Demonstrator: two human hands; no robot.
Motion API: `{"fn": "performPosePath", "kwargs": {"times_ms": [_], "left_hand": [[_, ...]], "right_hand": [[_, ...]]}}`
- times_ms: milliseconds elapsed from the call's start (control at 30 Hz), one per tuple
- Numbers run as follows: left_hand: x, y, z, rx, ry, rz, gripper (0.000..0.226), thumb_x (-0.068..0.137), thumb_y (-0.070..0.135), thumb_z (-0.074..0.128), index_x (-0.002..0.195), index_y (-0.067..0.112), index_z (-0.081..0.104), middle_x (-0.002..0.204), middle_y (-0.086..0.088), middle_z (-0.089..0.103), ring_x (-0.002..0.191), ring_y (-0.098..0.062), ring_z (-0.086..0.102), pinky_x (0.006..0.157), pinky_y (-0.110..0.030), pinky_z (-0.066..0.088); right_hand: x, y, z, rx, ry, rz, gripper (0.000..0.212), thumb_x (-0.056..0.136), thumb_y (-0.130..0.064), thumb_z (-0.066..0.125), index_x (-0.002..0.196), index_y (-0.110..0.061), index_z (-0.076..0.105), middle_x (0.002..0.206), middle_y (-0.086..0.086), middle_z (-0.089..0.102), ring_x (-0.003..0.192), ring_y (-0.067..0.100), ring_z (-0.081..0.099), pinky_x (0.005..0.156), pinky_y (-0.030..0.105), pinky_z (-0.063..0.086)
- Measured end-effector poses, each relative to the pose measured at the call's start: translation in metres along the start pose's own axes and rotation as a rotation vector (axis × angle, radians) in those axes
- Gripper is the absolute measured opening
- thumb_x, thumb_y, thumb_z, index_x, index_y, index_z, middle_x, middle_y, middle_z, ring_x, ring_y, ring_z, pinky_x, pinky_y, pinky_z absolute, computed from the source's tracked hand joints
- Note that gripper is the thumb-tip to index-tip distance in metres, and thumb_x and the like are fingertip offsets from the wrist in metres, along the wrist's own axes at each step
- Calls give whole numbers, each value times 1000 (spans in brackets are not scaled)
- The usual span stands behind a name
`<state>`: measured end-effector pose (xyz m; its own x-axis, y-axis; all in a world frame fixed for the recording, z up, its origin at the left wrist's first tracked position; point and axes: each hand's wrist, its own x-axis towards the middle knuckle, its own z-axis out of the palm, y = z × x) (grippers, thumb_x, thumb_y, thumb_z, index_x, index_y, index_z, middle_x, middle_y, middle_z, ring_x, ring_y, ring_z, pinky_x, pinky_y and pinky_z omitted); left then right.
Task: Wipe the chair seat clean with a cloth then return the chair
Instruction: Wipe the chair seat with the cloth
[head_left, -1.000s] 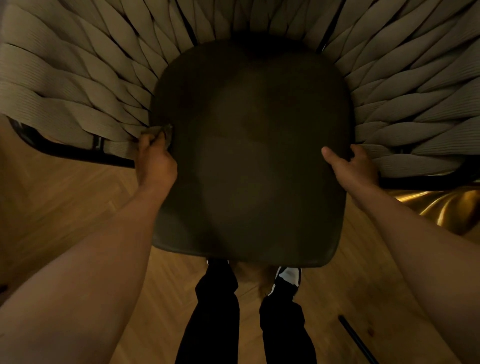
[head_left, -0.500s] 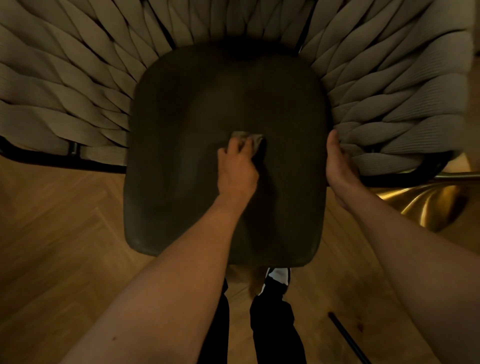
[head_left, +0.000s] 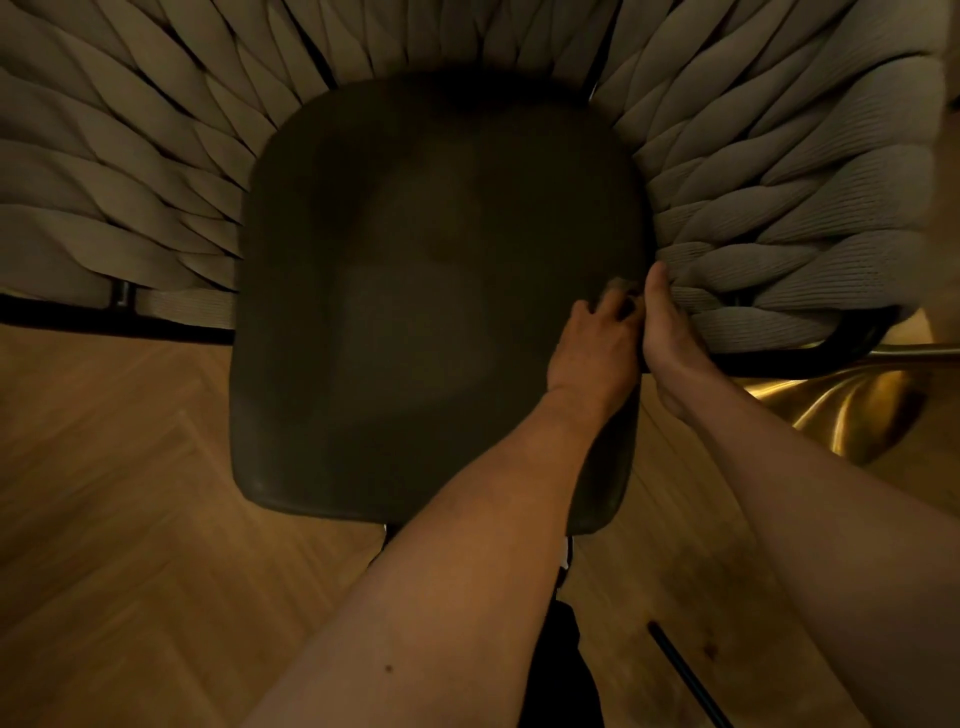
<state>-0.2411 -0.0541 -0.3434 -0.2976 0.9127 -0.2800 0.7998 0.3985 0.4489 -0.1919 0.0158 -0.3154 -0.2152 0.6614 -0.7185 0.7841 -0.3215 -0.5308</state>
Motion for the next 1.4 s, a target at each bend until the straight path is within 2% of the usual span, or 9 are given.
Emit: {"fn": "performPosePath", "kwargs": {"times_ms": [100,233,333,467,833,1067,1133,1267,1400], "left_hand": [[-7,-8,-13,12,-13,10,58,93,28,55,147,25,35,150,-5,28,108,-26,44,91,-35,43],[-17,-31,-35,87,60,19,53,97,22,45,149,23,35,141,-6,36,104,-29,44,87,-35,40],[-24,-61,-47,73,99,-65,48,97,19,44,145,21,43,132,-8,41,101,-29,45,84,-34,39],[-40,-105,-64,123,130,-184,52,94,11,48,145,18,42,132,-8,40,101,-30,44,87,-36,41],[-85,-207,-96,151,204,-435,55,90,3,49,142,19,47,134,-13,41,108,-38,45,92,-46,47],[-103,-253,-118,112,268,-501,42,83,-5,51,122,7,61,123,-22,48,105,-44,47,86,-51,46],[-108,-271,-119,198,202,-463,38,84,2,51,119,14,62,122,-17,48,108,-39,47,88,-47,44],[-112,-290,-131,217,282,-600,16,88,36,51,97,23,56,113,-12,51,96,-28,52,88,-42,45],[-119,-297,-132,92,379,-600,38,90,5,49,127,5,55,126,-22,46,109,-41,48,95,-44,43]], "right_hand": [[2,0,-3,-44,-8,4,105,75,-89,13,145,-22,52,148,9,53,135,31,50,114,54,39],[6,0,-2,-175,60,-45,68,101,-64,36,145,-14,51,146,13,54,133,35,51,111,48,41],[11,-6,2,-200,82,-99,79,93,-56,63,156,-16,37,154,8,49,139,31,48,113,46,42],[15,-17,11,-217,96,-92,93,85,-50,77,158,-17,29,157,8,43,141,31,46,113,46,43],[8,-27,20,-308,160,-55,106,80,-40,85,160,-15,19,160,11,36,145,33,39,114,46,40],[2,-30,23,-352,197,-48,101,82,-39,84,158,-12,24,159,14,37,144,34,40,113,44,39],[0,-33,24,-352,197,-34,101,80,-40,85,157,-12,25,158,14,38,143,35,41,113,45,40],[-2,-32,25,-363,203,-34,108,74,-46,87,156,-14,24,158,13,38,144,37,39,115,54,39],[-2,-35,24,-360,198,-27,104,77,-43,87,156,-16,25,158,12,37,144,37,39,114,53,40]]}}
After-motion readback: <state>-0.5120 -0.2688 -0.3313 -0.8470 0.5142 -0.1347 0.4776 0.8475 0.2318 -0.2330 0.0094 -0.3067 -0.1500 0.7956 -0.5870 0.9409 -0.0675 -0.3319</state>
